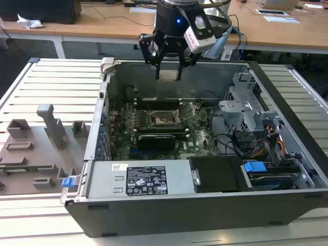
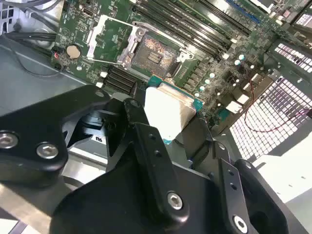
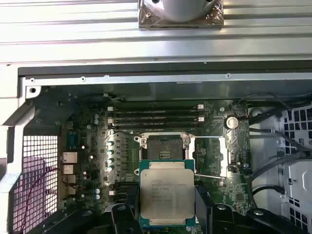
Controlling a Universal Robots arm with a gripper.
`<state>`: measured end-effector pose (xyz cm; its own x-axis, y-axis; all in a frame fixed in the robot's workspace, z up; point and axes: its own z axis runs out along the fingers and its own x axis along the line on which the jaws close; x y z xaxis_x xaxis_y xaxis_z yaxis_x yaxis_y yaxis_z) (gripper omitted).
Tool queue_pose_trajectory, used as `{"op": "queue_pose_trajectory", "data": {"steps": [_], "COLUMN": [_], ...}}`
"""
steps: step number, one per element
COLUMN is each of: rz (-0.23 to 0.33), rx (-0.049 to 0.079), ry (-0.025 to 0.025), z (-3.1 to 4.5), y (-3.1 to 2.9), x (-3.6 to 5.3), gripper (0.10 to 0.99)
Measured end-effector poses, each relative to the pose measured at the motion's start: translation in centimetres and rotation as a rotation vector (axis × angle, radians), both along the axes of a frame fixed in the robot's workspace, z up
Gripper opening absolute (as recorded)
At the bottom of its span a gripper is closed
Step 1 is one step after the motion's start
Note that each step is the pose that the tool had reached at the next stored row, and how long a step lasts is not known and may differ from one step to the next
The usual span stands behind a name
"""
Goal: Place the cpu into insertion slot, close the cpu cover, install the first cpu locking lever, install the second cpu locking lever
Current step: 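Place the cpu into insertion slot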
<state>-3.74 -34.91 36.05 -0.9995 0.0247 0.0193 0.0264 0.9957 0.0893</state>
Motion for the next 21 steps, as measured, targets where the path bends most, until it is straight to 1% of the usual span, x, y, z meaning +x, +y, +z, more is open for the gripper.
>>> {"op": "queue_pose_trajectory", "data": {"steps": [4,9,12,13,17,21], "rz": [0.000,0.000,0.000,0.000,0.000,0.000], "rx": [0.000,-0.001,-0.001,-0.001,-0.001,-0.001], "ry": [0.0001,0.0000,0.0000,0.0000,0.0000,0.0001], "z": [-0.34,-1.26,-1.58,-2.01,-2.79,-3.13], "y": [-0.01,0.00,-0.01,-0.01,0.00,-0.01], "x": [0.00,0.00,0.00,0.00,0.00,0.00], "gripper": [0.541,0.541,0.541,0.541,0.541,0.541]}}
